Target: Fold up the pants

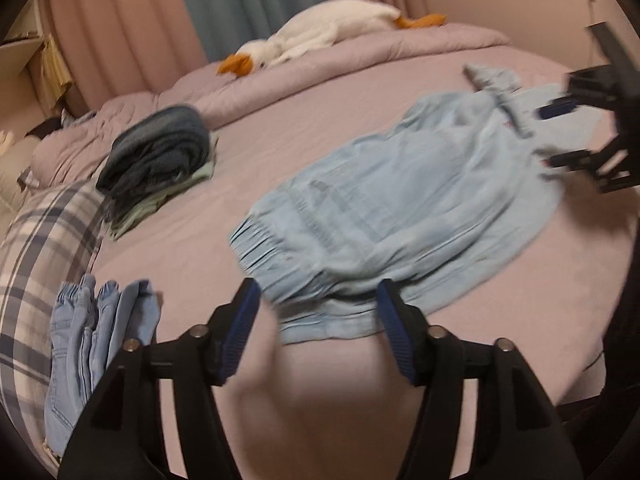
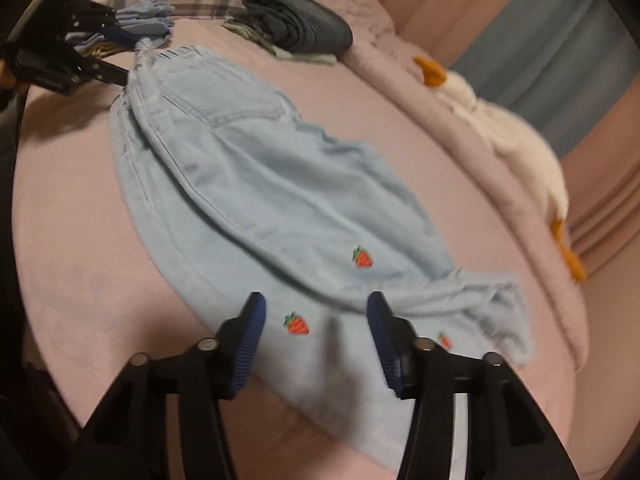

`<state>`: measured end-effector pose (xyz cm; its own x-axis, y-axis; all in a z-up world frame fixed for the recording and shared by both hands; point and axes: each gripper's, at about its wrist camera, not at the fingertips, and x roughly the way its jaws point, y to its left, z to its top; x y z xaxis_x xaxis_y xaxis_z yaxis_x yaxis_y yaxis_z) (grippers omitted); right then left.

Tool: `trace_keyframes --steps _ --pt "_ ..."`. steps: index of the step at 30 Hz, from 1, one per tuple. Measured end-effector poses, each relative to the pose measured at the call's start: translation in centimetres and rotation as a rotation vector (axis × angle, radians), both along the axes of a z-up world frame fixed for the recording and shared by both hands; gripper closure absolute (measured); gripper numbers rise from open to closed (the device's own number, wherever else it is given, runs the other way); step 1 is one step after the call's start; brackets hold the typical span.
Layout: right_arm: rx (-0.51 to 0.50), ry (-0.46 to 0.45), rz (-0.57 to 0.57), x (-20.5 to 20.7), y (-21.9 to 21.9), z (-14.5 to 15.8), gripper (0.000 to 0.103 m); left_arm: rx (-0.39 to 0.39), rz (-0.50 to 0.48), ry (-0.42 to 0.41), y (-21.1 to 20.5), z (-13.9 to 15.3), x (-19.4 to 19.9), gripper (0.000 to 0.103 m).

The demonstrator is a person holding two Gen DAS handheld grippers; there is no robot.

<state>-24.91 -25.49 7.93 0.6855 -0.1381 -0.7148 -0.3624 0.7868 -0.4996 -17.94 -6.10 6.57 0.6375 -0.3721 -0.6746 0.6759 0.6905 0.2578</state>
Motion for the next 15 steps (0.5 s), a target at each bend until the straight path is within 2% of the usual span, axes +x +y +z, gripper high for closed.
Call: trace_keyframes --steps 3,6,7,8,10,15 --pt "-0.172 -0.034 0.052 0.8 1.4 -1.8 0.051 0.034 -0.043 -0.026 -1.5 -0.1 -0.1 0.037" --pt "-0.3 -0.012 0.123 1.7 2.6 -3.8 0.051 0.085 -0.078 -0.014 -3.1 -1.3 1.0 0.038" --pt "-0.314 -0.008 0.138 1.8 2.7 -4.1 0.059 0.11 -0.097 0.002 -3.5 -1.8 1.4 0.041" --pt "-0.325 0.008 0.147 2.2 2.8 -4.2 0.077 0.127 -0.111 0.01 -3.8 -2.1 1.6 0.042" --pt "-0.347 0.029 0.151 2.4 3.0 -4.4 0.1 0.132 -0.126 0.03 -3.9 -2.4 1.9 0.046" --pt "-0.27 0.016 0.119 1.3 2.9 -1.8 0.1 0.078 -0.094 0.06 -2.6 -1.8 2.5 0.047"
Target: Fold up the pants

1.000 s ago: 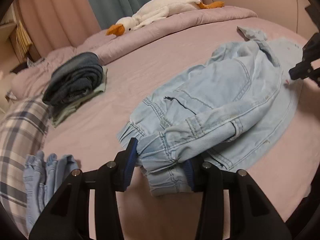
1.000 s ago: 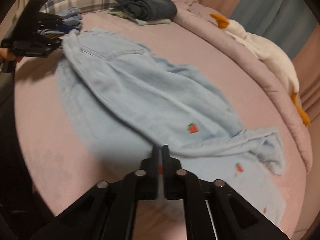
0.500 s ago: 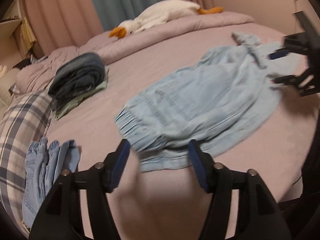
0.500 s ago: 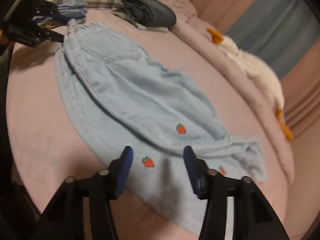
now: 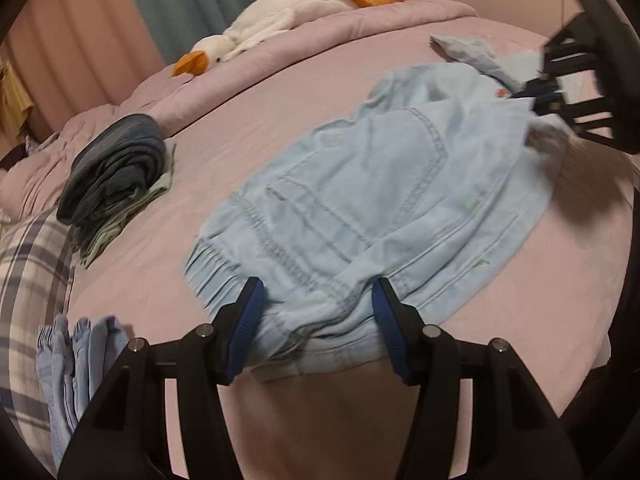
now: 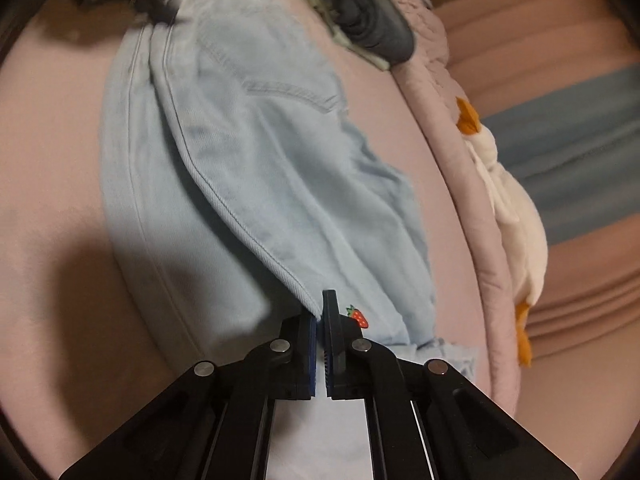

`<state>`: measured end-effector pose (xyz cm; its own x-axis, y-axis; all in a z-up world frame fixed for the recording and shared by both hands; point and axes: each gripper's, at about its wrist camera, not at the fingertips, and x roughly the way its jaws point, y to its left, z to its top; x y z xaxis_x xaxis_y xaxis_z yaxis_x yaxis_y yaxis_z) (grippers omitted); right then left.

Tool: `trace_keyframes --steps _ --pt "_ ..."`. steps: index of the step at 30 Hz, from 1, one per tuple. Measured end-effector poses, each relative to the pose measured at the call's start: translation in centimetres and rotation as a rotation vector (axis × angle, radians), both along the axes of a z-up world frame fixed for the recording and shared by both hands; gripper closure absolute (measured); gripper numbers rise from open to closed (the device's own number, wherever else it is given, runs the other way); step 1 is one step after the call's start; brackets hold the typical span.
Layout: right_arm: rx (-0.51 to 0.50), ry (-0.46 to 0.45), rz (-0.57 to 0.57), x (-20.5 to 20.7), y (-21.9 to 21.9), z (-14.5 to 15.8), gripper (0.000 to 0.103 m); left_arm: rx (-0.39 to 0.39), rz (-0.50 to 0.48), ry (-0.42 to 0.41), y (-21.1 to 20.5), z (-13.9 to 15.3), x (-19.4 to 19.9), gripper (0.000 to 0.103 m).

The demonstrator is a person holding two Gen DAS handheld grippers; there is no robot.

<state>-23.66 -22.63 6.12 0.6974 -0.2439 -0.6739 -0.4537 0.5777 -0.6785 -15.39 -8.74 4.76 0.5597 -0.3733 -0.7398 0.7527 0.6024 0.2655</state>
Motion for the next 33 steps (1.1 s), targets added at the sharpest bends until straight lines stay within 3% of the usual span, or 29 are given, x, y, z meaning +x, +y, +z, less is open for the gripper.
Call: trace_keyframes --steps 4,8,10,17,19,21,25,27,30,32,33 --pt "0.043 0.033 0.016 -1.8 0.6 0.8 0.1 0.0 0.019 0.015 0.6 -0.3 0.1 0.046" --pt "0.004 0.101 0.014 -1.9 0.8 -2.4 0.1 0.019 0.022 0.01 0.5 0.0 -0.3 0.046" --pt "0.01 0.087 0.0 -1.8 0.7 -2.7 0.1 0.009 0.021 0.013 0.5 0.4 -0.6 0.046" --pt "0.253 0.09 -0.075 -1.8 -1.1 1.4 0.1 -0.161 0.007 0.061 -1.8 2.9 -1.1 0.046" --pt "0.371 0.077 -0.119 -1.3 -2.0 2.6 0.1 -0.201 -0.011 0.081 -3.6 3.2 -1.4 0.046" --pt "0.452 0.085 -0.176 -0.5 -2.8 2.4 0.099 -0.206 -0.022 0.101 -5.8 2.7 -1.6 0.046" --pt "0.467 0.188 -0.245 0.4 -3.2 -1.0 0.096 -0.16 -0.05 0.178 -8.6 0.7 -2.3 0.046" --pt "0.507 0.198 -0.243 0.0 -3.4 -0.4 0.094 -0.127 -0.076 0.223 -9.0 -0.7 -3.0 0.044" --pt "0.695 0.256 -0.266 0.1 -5.9 1.6 0.081 -0.124 -0.097 0.231 -8.5 -1.9 -4.3 0.028" --pt "0.81 0.224 -0.322 0.5 -8.8 3.4 0.06 -0.13 -0.101 0.229 -8.5 -2.1 -4.8 0.023" --pt "0.866 0.189 -0.361 0.9 -10.6 4.2 0.057 -0.132 -0.093 0.223 -8.6 -2.2 -5.0 0.022"
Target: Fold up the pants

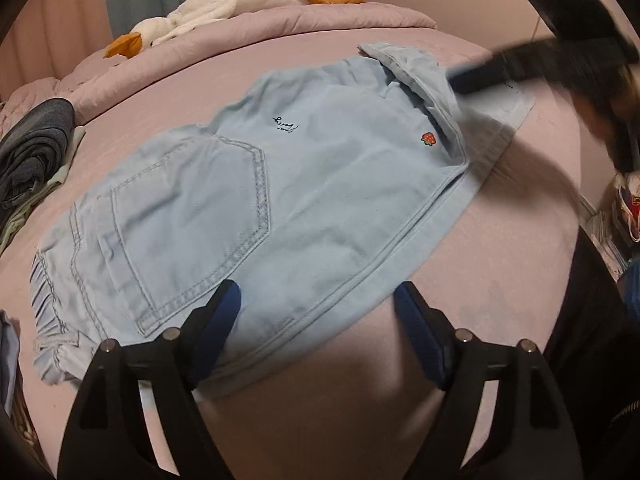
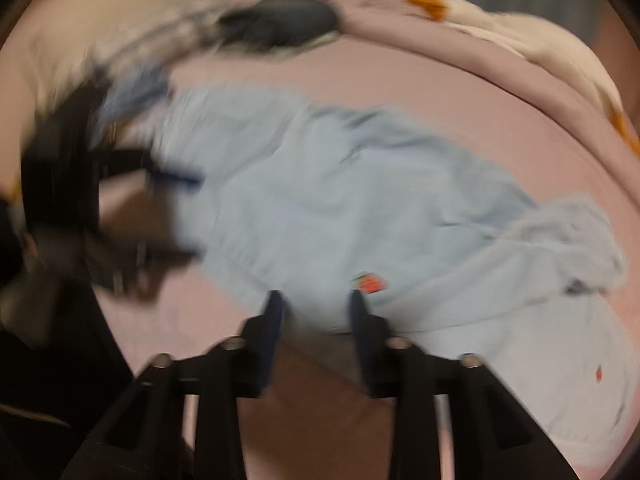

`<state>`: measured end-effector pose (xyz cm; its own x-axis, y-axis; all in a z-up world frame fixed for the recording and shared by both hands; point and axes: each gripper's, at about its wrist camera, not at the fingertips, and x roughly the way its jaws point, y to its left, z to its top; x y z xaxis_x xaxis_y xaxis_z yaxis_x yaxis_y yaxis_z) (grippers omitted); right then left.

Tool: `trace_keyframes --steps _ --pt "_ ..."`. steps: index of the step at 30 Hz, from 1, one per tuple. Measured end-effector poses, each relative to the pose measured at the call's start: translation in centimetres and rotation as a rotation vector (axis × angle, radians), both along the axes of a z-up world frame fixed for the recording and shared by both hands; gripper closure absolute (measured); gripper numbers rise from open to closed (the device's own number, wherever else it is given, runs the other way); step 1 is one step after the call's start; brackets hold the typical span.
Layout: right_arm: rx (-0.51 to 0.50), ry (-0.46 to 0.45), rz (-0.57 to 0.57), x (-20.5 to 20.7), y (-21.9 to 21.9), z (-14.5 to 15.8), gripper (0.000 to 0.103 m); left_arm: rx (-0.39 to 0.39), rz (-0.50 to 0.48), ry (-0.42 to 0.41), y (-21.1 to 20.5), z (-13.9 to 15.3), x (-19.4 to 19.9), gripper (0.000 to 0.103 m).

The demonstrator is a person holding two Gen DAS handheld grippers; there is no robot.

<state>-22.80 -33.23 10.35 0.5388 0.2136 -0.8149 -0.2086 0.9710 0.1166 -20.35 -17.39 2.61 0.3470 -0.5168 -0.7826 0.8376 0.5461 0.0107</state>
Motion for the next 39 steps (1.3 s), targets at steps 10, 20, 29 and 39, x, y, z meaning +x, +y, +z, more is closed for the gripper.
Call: trace_keyframes --steps 10,20,29,39 --pt "0.128 0.091 -0.615 10.7 -14.7 -0.3 0.053 -0.033 0.049 0.046 -0.7 -0.1 0.2 0.009" --pt "0.106 0.151 -0.786 13.6 -17.0 -3.0 0.099 -0.046 0.055 0.052 -0.5 -0.1 0.3 0.009" --pt "0.295 -0.238 -0.919 -4.4 -18.6 4.0 0.099 -0.065 0.07 0.073 -0.5 0.1 0.6 0.009" --pt "0.633 -0.173 -1.185 -15.7 -24.7 -6.3 0.09 -0.053 0.099 0.129 -0.5 1.7 1.6 0.015"
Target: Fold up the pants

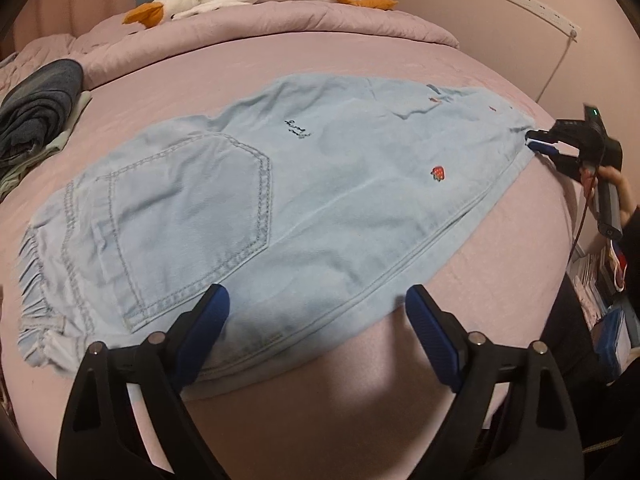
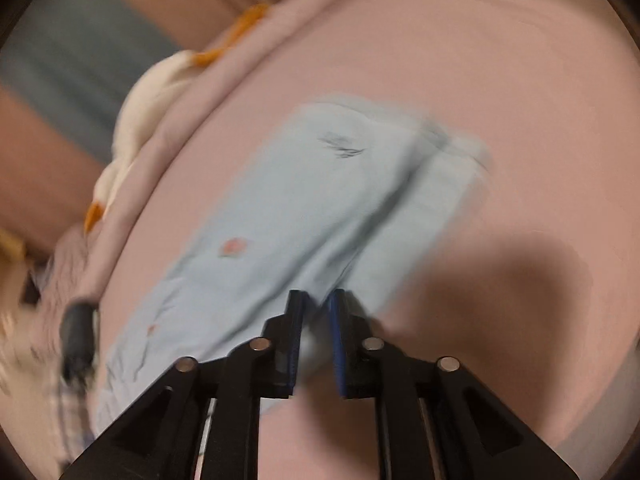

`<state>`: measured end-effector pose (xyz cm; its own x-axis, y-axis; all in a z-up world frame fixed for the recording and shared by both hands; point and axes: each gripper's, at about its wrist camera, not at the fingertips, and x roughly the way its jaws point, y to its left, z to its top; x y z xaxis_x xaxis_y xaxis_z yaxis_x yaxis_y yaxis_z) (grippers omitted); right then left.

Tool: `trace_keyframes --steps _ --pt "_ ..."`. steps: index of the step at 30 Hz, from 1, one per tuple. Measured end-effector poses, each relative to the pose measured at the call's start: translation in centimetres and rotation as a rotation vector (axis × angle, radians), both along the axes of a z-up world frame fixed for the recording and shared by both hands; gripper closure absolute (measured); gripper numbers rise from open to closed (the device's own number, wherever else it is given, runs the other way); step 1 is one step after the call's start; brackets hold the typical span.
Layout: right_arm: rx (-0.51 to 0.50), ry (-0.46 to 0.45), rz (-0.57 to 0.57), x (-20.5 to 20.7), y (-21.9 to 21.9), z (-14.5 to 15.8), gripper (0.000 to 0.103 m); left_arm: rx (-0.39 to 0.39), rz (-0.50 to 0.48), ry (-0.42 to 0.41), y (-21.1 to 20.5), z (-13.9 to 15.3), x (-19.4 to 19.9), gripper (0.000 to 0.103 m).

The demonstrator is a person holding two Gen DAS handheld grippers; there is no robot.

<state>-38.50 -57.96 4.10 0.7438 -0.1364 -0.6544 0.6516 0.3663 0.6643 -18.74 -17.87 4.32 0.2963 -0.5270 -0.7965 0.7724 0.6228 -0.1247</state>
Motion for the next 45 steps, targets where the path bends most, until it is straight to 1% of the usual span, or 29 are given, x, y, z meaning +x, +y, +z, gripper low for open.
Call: trace_keyframes --steps 1,2,3,4,5,7,9,11,13,15,17,18,19,20,22,23,24,25,27,28,29,30,34,36,37,39,42,44,45 --pt "0.022 -0.038 -0.025 -0.5 -0.1 -0.1 0.086 -0.012 -0.001 0.001 0.1 0.4 -0.1 0.015" --pt "0.023 -0.067 -0.052 -1.0 -0.7 0.2 0.074 -0.028 -0.006 -0.001 0.2 0.9 -0.4 0.015" --pt "0.013 -0.077 -0.064 -0.7 -0.7 0.5 0.067 -0.045 -0.018 -0.012 0.1 1.5 -0.6 0.015" --pt "0.001 -0.078 -0.072 -0.9 -1.1 0.9 0.058 -0.05 -0.025 -0.019 -0.1 1.8 -0.7 0.015" --pt "-0.015 -0.071 -0.079 -0.8 -1.2 1.5 0.055 -0.053 -0.041 -0.031 -0.6 2.2 -0.9 0.015" --pt "-0.029 -0.07 -0.101 -0.7 -2.2 1.8 0.055 -0.03 -0.061 -0.057 -1.5 2.2 -0.8 0.015" --pt "-0.01 -0.052 -0.121 0.1 -3.2 1.6 0.055 0.008 -0.086 -0.074 -2.8 1.8 -0.7 0.019" --pt "-0.002 -0.043 -0.121 0.6 -3.4 1.2 0.056 0.021 -0.125 -0.059 -3.9 1.6 -0.6 0.027" --pt "-0.006 -0.033 -0.119 1.4 -3.8 1.2 0.056 0.039 -0.169 -0.061 -5.5 1.4 -0.7 0.027" --pt "-0.007 -0.019 -0.11 1.2 -4.1 1.0 0.058 0.043 -0.225 -0.079 -7.5 1.6 -1.3 0.027" --pt "-0.032 0.015 -0.088 1.5 -4.1 1.2 0.08 0.042 -0.288 -0.098 -9.7 1.9 -2.2 0.028" --pt "-0.047 0.029 -0.076 1.7 -4.1 1.2 0.086 0.044 -0.312 -0.112 -10.6 1.9 -2.6 0.028" --pt "-0.058 0.033 -0.066 1.5 -4.1 1.3 0.095 0.054 -0.342 -0.13 -11.8 1.9 -3.1 0.028" --pt "-0.074 0.039 -0.06 1.4 -4.0 1.5 0.096 0.064 -0.357 -0.138 -12.5 1.8 -3.4 0.032" --pt "-0.088 0.016 -0.051 1.2 -3.9 2.1 0.097 0.104 -0.406 -0.168 -14.2 1.3 -4.2 0.041" --pt "-0.091 0.003 -0.053 1.0 -4.0 2.4 0.098 0.144 -0.434 -0.197 -15.0 0.7 -4.7 0.049" --pt "-0.09 -0.012 -0.053 0.8 -4.0 2.7 0.098 0.177 -0.457 -0.208 -15.5 0.3 -4.9 0.053" --pt "-0.085 -0.025 -0.053 0.6 -4.1 2.9 0.099 0.193 -0.473 -0.209 -15.6 0.0 -5.0 0.06" --pt "-0.067 -0.033 -0.055 0.4 -4.4 3.0 0.099 0.204 -0.502 -0.234 -15.6 -0.2 -5.4 0.062" --pt "-0.057 -0.031 -0.055 0.3 -4.5 2.9 0.099 0.202 -0.507 -0.23 -15.6 -0.2 -5.3 0.066" --pt "-0.054 -0.026 -0.055 0.4 -4.5 2.8 0.099 0.192 -0.511 -0.2 -15.4 0.0 -5.1 0.073" --pt "-0.051 -0.027 -0.052 0.4 -4.5 2.8 0.099 0.183 -0.515 -0.183 -15.2 0.2 -4.8 0.075" --pt "-0.027 -0.064 -0.054 0.0 -4.3 2.7 0.099 0.165 -0.512 -0.136 -14.9 0.5 -4.0 0.081" --pt "-0.035 -0.084 -0.042 0.1 -4.2 3.4 0.099 0.143 -0.514 -0.1 -14.6 0.9 -3.7 0.082" --pt "-0.038 -0.093 -0.037 0.1 -4.1 3.7 0.099 0.137 -0.518 -0.085 -14.9 1.0 -3.7 0.079" --pt "-0.041 -0.109 -0.027 0.2 -4.0 4.4 0.099 0.131 -0.51 -0.103 -14.9 1.3 -3.9 0.079" --pt "-0.06 -0.103 -0.014 0.5 -3.9 4.8 0.099 0.174 -0.501 -0.124 -14.9 0.7 -4.3 0.078" --pt "-0.052 -0.101 -0.012 0.6 -3.9 4.5 0.099 0.182 -0.521 -0.132 -15.2 0.4 -4.5 0.079" --pt "-0.045 -0.101 -0.016 0.6 -3.9 4.2 0.099 0.19 -0.539 -0.153 -15.3 0.4 -5.1 0.079"
